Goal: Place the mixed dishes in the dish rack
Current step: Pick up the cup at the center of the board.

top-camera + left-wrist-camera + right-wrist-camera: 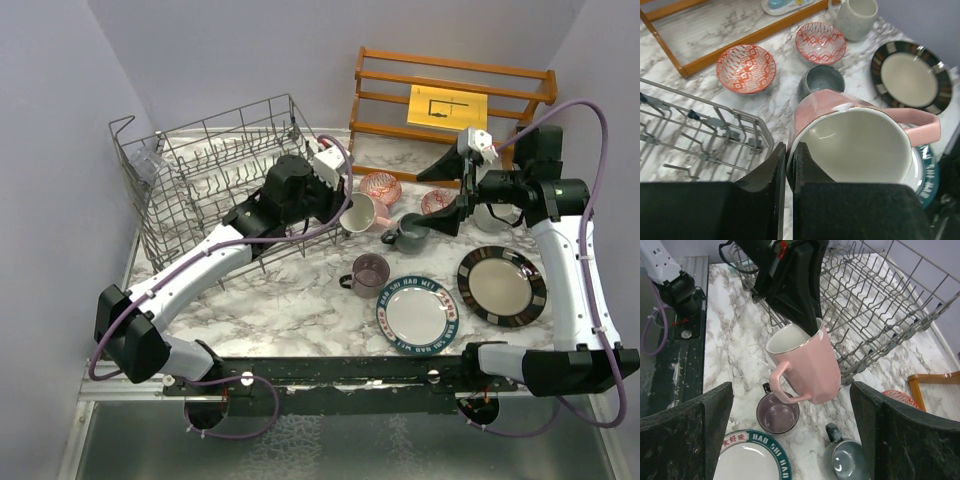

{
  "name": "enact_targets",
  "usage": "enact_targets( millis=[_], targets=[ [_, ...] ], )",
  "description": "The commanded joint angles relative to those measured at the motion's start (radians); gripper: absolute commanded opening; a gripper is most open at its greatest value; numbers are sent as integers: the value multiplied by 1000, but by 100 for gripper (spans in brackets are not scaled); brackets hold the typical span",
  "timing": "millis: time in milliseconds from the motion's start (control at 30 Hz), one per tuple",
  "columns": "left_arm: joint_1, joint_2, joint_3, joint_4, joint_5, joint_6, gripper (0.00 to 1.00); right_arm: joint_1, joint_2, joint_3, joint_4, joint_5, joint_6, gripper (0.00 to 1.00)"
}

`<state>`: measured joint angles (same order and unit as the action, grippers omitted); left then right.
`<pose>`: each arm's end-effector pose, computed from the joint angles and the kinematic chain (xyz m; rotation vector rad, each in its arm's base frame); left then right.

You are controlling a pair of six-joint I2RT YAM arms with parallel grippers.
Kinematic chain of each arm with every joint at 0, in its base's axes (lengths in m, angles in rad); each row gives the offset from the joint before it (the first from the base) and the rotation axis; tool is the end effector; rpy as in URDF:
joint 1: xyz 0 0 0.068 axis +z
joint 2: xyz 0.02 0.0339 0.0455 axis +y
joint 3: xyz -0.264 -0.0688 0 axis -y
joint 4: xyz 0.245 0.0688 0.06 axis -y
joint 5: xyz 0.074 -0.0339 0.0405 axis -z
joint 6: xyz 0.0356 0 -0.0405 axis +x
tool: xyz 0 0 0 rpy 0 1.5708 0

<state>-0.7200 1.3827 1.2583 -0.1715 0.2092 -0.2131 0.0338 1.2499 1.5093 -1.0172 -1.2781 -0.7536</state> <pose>0.2397 -0.2200 0.3702 0.6326 1.8407 -0.8284 0.2181 0.0415 0.4269 -1.2160 1.4341 0.9739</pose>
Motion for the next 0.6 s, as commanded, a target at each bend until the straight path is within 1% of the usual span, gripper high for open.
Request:
enact_targets(
  millis=[0,67,133,200,267,333,367,467,567],
  targets=[
    [-40,-17,9,112,-48,247,0,3,9,23,96,75,259,99],
    [-59,-27,-42,211,-44,296,0,3,20,19,101,96,271,99],
    [-69,-39,-100,329,-31,326,0,3,32,14,79,106,245,99],
    [-68,-48,-151,438,-14,327,0,3,35,-14,60,75,234,99],
    [-68,-63,-211,581,-38,309,0,3,26,-61,75,7,284,97],
    [-68,-76,-275,740,-92,295,0,3,4,-115,160,-56,412,95],
    [-69,-80,-301,811,-124,291,0,3,-14,-143,230,-69,511,95],
    [-69,-82,-351,974,-205,296,0,0,-66,-197,429,-29,745,96],
    [-69,-74,-379,1125,-227,299,0,-1,-83,-260,584,-36,972,96]
  ],
)
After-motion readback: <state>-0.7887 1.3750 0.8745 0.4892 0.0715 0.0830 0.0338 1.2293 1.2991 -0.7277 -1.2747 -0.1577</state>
